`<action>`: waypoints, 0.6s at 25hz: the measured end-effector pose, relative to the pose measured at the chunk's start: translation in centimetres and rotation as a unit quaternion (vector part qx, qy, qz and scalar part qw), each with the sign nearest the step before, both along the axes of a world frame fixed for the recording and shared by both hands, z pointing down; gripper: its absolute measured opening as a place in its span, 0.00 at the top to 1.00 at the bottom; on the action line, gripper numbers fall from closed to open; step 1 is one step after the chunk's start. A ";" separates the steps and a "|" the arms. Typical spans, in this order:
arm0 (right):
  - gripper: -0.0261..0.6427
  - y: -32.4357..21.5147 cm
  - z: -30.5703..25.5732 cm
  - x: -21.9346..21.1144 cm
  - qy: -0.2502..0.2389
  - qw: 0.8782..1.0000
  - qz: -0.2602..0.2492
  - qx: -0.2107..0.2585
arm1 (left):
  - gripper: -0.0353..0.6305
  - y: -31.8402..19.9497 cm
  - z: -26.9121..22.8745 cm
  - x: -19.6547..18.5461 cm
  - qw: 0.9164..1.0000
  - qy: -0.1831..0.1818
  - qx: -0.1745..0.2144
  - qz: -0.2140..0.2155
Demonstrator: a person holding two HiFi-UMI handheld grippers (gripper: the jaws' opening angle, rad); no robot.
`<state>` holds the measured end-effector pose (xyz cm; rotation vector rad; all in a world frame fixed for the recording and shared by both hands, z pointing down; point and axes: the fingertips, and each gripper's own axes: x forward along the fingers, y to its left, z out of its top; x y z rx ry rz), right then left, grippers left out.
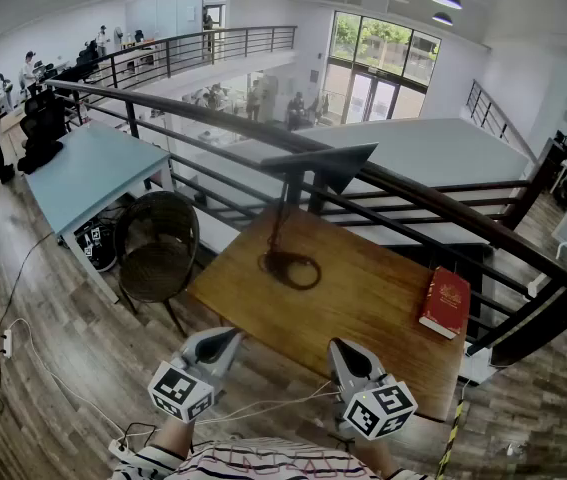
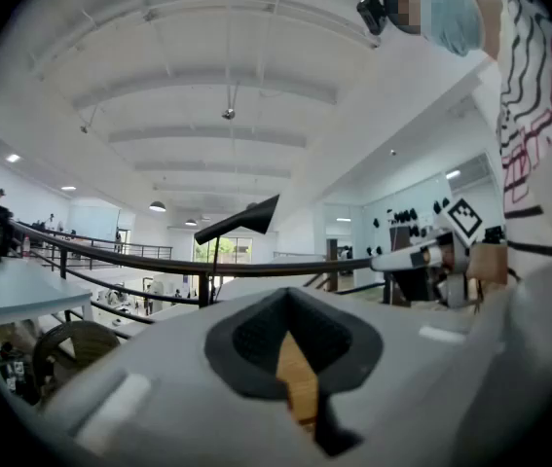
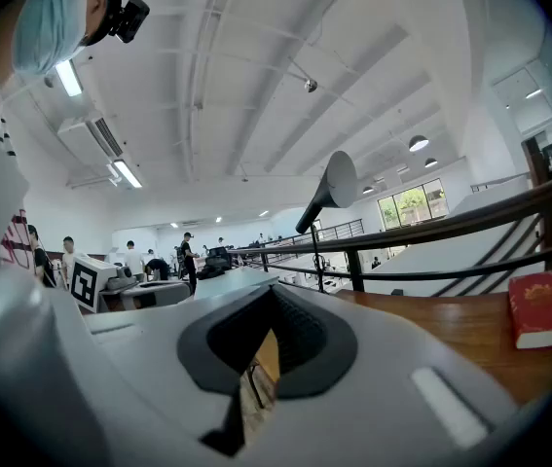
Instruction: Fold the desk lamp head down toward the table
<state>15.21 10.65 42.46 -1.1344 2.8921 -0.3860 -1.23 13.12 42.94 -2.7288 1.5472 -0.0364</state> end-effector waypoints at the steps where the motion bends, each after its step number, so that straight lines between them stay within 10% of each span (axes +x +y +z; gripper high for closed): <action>1: 0.96 0.0 0.0 0.3 0.000 1.000 -0.002 0.000 | 0.94 0.0 0.0 0.3 1.000 0.001 0.000 -0.002; 10: 0.94 0.1 0.9 3.4 -0.048 0.999 -0.017 0.011 | 0.94 0.3 1.4 3.7 0.999 0.013 0.018 -0.027; 13: 0.64 -0.2 1.0 4.0 -0.047 0.999 -0.016 0.009 | 0.59 -0.1 2.3 5.3 1.000 0.007 0.003 -0.024; 15: 0.65 -0.5 0.9 4.3 -0.046 0.999 -0.014 0.010 | 0.59 -0.5 2.4 6.0 1.000 0.006 0.000 -0.021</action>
